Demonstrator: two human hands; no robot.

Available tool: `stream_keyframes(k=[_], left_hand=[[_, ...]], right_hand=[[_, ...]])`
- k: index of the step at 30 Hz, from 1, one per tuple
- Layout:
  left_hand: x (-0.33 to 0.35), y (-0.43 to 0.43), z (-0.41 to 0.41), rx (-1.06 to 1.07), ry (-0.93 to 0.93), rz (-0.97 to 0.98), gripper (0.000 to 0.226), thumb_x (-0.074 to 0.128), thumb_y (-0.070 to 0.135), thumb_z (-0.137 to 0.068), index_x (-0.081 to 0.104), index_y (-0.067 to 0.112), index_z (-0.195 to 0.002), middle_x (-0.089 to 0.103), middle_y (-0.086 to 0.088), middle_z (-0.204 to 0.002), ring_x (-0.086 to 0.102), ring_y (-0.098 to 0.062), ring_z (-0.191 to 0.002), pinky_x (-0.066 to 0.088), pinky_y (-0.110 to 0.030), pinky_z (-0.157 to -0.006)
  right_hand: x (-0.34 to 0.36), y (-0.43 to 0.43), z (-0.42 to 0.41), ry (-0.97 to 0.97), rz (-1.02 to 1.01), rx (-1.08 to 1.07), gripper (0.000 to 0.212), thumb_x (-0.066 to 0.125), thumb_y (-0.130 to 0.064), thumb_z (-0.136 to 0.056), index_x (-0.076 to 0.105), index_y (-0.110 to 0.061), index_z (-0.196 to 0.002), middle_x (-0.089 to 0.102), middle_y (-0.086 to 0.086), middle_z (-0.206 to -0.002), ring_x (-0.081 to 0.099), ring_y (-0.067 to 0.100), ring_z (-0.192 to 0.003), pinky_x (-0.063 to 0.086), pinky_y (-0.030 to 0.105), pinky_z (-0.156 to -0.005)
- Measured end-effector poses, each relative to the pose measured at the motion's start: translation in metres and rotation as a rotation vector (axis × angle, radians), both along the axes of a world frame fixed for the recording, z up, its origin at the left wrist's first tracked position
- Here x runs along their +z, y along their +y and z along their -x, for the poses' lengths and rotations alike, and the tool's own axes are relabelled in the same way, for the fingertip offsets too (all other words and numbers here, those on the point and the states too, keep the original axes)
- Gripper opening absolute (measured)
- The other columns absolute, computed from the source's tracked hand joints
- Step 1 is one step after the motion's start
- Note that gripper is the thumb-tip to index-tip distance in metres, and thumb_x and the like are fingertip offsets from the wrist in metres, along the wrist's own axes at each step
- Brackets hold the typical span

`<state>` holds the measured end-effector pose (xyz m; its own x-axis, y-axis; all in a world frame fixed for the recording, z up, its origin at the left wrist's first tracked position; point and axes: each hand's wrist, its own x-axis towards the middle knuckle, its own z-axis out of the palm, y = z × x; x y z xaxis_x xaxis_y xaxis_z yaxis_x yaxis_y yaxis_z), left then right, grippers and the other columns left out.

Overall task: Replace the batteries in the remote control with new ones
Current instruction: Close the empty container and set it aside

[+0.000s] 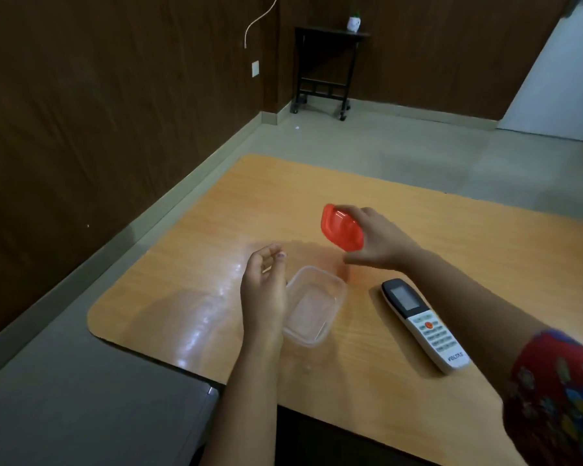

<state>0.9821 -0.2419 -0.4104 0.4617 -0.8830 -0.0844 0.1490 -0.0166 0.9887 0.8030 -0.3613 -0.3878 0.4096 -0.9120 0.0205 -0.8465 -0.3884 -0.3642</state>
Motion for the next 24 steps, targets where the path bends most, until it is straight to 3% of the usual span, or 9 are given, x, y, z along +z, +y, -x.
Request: stream_keyframes(k=[3,6,8,10,12,15,18,21,24], left_hand=[[0.001,-0.001,-0.001,-0.006,-0.007,-0.013,0.018,0.052,0.022,-0.093,0.061,0.023,-0.108,0.065,0.001,-0.114,0.060,-0.014,-0.103,0.041,-0.019,-0.072],[0.001,0.000,0.000,-0.040,-0.078,-0.042,0.017,0.052,0.022,-0.094,0.061,0.023,-0.108,0.062,0.005,-0.111,0.057,-0.004,-0.095,0.040,-0.015,-0.071],[-0.001,0.001,0.001,-0.061,-0.202,-0.089,0.019,0.051,0.023,-0.093,0.060,0.022,-0.110,0.060,0.009,-0.108,0.054,0.004,-0.090,0.039,-0.014,-0.072],[-0.009,0.001,-0.001,-0.074,-0.395,-0.154,0.025,0.050,0.029,-0.092,0.059,0.022,-0.115,0.059,0.008,-0.114,0.056,-0.006,-0.100,0.043,-0.023,-0.080],[-0.015,0.003,-0.004,-0.103,-0.588,-0.244,0.031,0.048,0.033,-0.091,0.057,0.023,-0.119,0.057,0.005,-0.123,0.054,-0.019,-0.112,0.043,-0.033,-0.090],[-0.016,0.008,-0.005,-0.195,-0.669,-0.344,0.032,0.043,0.032,-0.092,0.059,0.023,-0.118,0.061,0.002,-0.122,0.056,-0.021,-0.108,0.042,-0.030,-0.083],[-0.014,0.014,0.001,-0.268,-0.708,-0.358,0.026,0.042,0.035,-0.092,0.062,0.026,-0.105,0.065,0.006,-0.102,0.059,-0.018,-0.092,0.041,-0.027,-0.070],[-0.017,0.014,0.006,-0.256,-0.775,-0.349,0.025,0.041,0.041,-0.092,0.062,0.027,-0.095,0.060,0.010,-0.087,0.059,-0.016,-0.083,0.043,-0.026,-0.065],[-0.018,0.012,0.007,-0.235,-0.835,-0.327,0.024,0.048,0.044,-0.090,0.064,0.028,-0.097,0.060,0.011,-0.084,0.061,-0.017,-0.081,0.041,-0.026,-0.063]], right_hand=[[0.011,0.041,-0.004,-0.688,-0.300,-0.139,0.068,0.055,-0.033,-0.069,0.038,-0.032,-0.135,0.054,0.015,-0.122,0.055,0.029,-0.110,0.048,0.043,-0.093],[0.008,0.077,0.002,-1.204,-0.686,-0.357,0.066,0.044,-0.033,-0.072,0.048,-0.005,-0.132,0.060,0.025,-0.122,0.059,0.038,-0.107,0.047,0.048,-0.092],[0.006,0.095,0.009,-1.436,-0.825,-0.474,0.054,0.035,-0.030,-0.082,0.058,0.004,-0.117,0.067,0.022,-0.106,0.064,0.033,-0.093,0.053,0.042,-0.080],[-0.001,0.110,0.013,-1.569,-0.877,-0.602,0.038,0.029,-0.020,-0.088,0.061,0.000,-0.092,0.068,0.016,-0.077,0.067,0.026,-0.067,0.057,0.034,-0.060],[-0.016,0.120,0.008,-1.572,-0.836,-0.747,0.025,0.031,-0.008,-0.089,0.053,-0.010,-0.077,0.057,0.006,-0.059,0.059,0.018,-0.050,0.054,0.030,-0.052],[-0.040,0.127,-0.007,-1.464,-0.799,-0.824,0.023,0.036,-0.002,-0.090,0.052,-0.012,-0.078,0.053,0.001,-0.056,0.054,0.013,-0.047,0.051,0.028,-0.050],[-0.045,0.131,-0.026,-1.321,-0.652,-0.793,0.026,0.037,0.000,-0.091,0.058,-0.011,-0.080,0.056,0.003,-0.069,0.052,0.016,-0.063,0.043,0.029,-0.058],[-0.047,0.130,-0.039,-1.184,-0.503,-0.777,0.027,0.038,-0.005,-0.090,0.061,-0.010,-0.103,0.061,0.005,-0.082,0.055,0.015,-0.067,0.043,0.025,-0.054],[-0.056,0.129,-0.044,-1.068,-0.455,-0.776,0.044,0.043,-0.022,-0.080,0.055,-0.020,-0.122,0.057,0.009,-0.118,0.061,0.021,-0.093,0.055,0.037,-0.077]])
